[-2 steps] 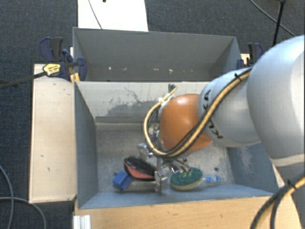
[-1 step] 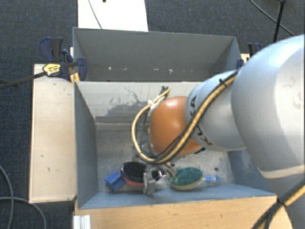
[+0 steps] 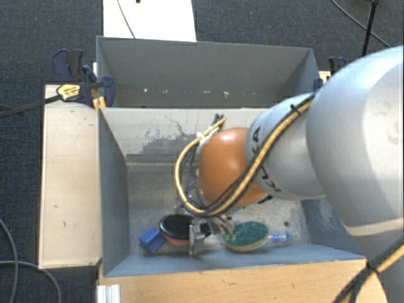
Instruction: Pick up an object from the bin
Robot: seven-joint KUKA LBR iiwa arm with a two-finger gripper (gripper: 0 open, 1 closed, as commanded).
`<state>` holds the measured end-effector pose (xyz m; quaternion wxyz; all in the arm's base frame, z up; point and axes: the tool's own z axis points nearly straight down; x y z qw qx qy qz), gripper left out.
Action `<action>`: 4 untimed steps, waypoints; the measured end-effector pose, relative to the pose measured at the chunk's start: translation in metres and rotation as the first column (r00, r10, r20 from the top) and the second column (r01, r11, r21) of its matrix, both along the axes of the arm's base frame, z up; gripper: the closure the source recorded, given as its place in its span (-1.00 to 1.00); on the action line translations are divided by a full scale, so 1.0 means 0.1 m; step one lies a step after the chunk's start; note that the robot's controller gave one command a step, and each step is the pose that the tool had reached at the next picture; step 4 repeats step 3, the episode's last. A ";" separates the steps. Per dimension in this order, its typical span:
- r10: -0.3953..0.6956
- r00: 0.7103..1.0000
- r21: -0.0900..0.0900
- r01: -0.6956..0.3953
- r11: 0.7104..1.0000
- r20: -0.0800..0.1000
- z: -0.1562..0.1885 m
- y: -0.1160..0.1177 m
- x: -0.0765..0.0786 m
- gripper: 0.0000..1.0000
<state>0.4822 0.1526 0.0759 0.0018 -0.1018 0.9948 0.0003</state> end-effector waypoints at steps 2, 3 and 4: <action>0.246 0.969 -0.001 -0.246 0.969 0.001 0.83 -0.41 0.44 1.00; 0.233 0.972 -0.001 -0.233 0.972 0.009 2.46 -0.39 0.59 1.00; 0.233 0.972 -0.001 -0.233 0.972 0.009 2.46 -0.39 0.59 1.00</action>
Offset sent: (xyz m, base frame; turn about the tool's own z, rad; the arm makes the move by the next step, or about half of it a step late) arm 0.0122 -0.0237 0.0875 0.0310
